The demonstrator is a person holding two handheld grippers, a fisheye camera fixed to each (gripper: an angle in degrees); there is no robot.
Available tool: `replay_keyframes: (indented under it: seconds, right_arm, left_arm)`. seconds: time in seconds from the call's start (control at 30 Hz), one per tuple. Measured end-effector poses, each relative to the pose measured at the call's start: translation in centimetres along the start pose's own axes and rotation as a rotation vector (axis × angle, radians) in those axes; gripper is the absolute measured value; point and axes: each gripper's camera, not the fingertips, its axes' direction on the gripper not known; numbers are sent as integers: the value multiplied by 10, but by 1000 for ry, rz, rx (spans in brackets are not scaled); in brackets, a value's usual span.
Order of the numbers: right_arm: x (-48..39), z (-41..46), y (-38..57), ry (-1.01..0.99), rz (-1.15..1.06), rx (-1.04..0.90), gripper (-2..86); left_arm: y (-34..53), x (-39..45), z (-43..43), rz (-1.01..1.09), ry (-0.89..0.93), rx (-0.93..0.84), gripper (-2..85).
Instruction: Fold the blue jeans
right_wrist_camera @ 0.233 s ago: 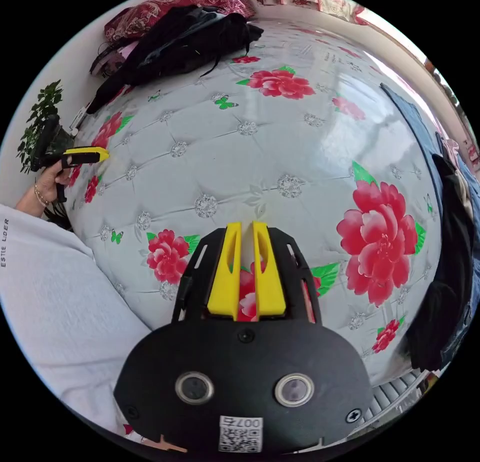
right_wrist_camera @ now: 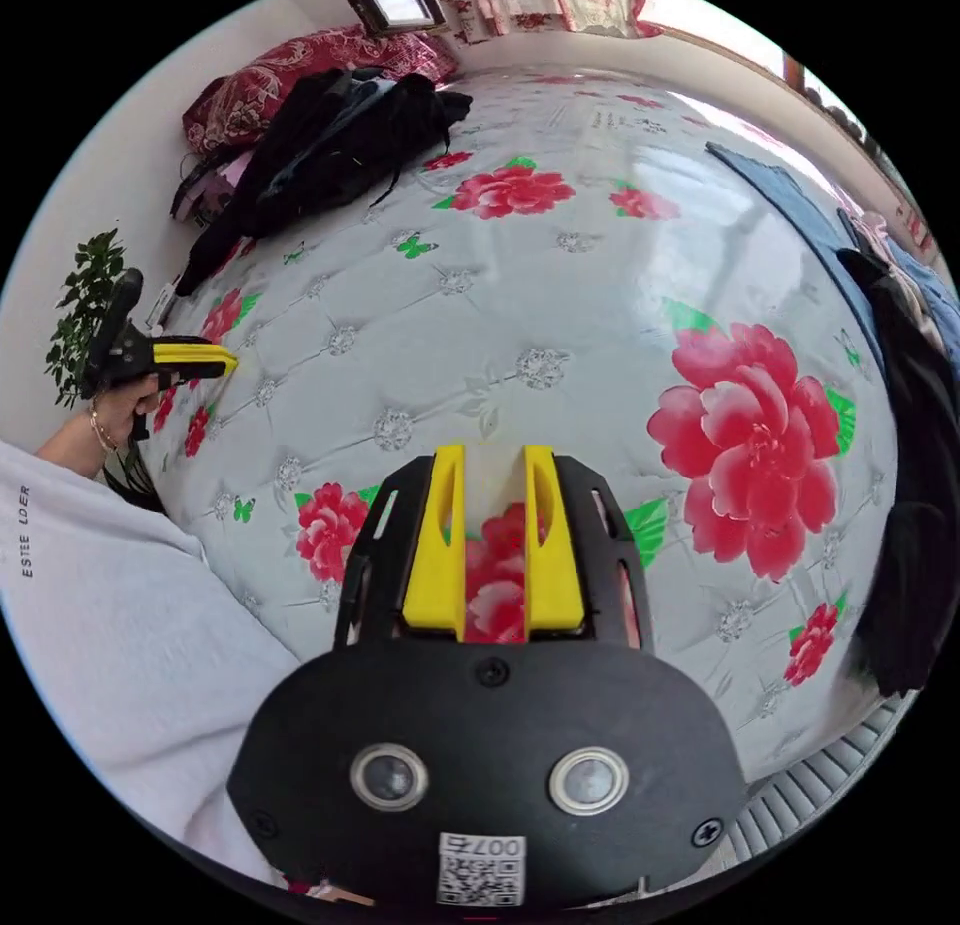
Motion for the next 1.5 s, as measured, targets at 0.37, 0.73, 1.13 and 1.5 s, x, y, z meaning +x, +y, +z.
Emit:
replay_keyframes:
  seconds: [0.37, 0.73, 1.13, 1.5]
  right_arm:
    - [273, -156, 53, 1021, 565, 133, 74]
    - [269, -165, 52, 743, 592, 232, 1]
    - [-29, -32, 34, -176, -109, 99, 3]
    - [-95, -44, 23, -161, -231, 182, 60]
  left_arm:
    - [7, 20, 12, 16, -119, 15, -8]
    - [41, -36, 9, -219, 66, 99, -10]
    - [114, -24, -51, -29, 470, 471, 47]
    - [216, -75, -96, -8, 222, 558, 65]
